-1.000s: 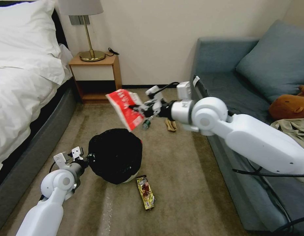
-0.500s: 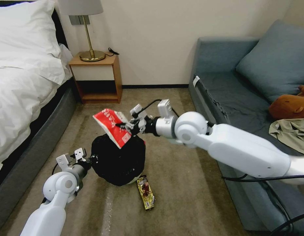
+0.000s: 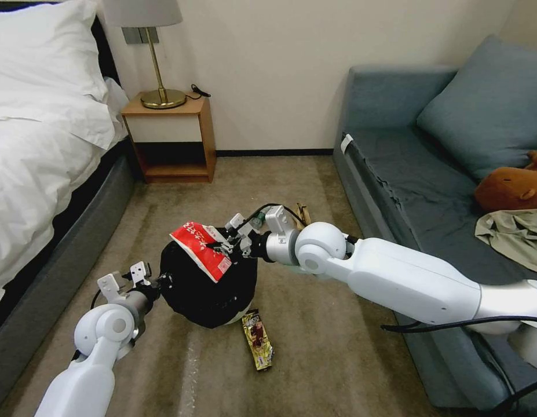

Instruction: Pick up the trash bin, then pick up the garbage on the floor and place it into the trash bin.

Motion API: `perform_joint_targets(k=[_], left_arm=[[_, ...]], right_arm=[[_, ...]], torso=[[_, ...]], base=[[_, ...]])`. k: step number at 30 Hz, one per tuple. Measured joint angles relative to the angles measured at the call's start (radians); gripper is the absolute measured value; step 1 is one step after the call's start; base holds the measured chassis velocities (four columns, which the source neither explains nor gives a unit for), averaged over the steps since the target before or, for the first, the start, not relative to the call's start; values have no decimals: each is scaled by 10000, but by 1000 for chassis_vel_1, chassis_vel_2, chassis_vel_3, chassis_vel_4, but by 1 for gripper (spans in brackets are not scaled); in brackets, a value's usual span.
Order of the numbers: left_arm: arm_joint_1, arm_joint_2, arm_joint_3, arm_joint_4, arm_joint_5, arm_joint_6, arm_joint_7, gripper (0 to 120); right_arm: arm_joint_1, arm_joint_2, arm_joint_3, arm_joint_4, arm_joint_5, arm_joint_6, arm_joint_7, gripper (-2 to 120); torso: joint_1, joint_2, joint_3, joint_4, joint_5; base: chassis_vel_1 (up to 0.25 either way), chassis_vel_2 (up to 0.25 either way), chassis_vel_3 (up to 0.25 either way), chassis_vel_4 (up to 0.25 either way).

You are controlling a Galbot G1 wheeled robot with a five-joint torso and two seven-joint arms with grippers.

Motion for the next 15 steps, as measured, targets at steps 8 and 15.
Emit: perform_joint_targets(k=[8,15], left_arm=[[26,24,-15,-66,-139,10,12,2],[20,52,-42,-89,-245,10,12,2]], right_arm=[[-88,302,-181,-431,-465,208,-87,0],[-157,263,-266,-342,-577,224,-66,13]], torso=[[0,0,0,1,0],[0,0,0,1,0]], base=[[0,0,0,0],[0,0,0,0]])
